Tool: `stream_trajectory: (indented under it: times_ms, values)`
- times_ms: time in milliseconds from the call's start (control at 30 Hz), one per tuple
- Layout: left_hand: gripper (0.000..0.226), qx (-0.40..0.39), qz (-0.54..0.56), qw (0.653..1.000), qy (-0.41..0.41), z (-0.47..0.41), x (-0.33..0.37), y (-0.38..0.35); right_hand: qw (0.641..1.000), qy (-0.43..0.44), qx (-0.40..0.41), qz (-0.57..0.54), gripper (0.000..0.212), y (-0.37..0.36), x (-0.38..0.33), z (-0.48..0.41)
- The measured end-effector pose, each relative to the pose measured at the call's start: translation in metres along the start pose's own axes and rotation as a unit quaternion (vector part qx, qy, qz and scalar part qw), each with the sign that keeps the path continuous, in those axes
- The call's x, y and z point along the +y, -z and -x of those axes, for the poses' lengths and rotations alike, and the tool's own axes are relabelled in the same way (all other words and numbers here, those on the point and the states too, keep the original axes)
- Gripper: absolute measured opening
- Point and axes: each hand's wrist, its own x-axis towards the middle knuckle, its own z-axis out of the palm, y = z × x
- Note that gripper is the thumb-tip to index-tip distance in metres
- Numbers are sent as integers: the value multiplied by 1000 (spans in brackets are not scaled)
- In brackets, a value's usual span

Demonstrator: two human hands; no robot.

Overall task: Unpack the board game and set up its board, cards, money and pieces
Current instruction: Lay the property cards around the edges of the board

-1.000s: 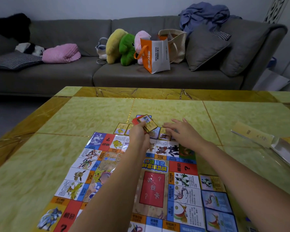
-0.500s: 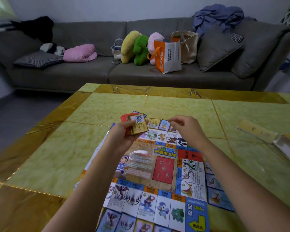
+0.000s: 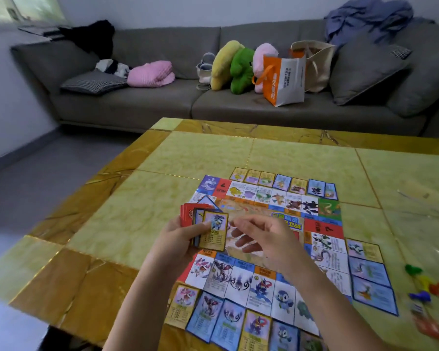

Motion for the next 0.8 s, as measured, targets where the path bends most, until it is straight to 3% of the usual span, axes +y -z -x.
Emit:
stream_trajectory:
  times_ms: [67, 200, 333, 633, 800]
  values:
    - [30, -37, -13, 999, -4, 6, 1, 6, 1000, -1, -4, -14, 30, -12, -3, 2]
    - [14, -73, -55, 996, 8, 12, 4, 16, 1000, 3, 16, 13, 21, -26, -3, 2]
    - [36, -101, -56, 992, 59, 5, 12, 33, 999, -4, 38, 17, 17, -38, 5, -5]
    - [25, 15, 7, 998, 61, -3, 19, 63, 997, -17, 40, -65, 10, -46, 15, -14]
    - [22, 85, 59, 993, 51, -11, 19, 80, 991, -28, 63, -112, 23, -35, 17, -15]
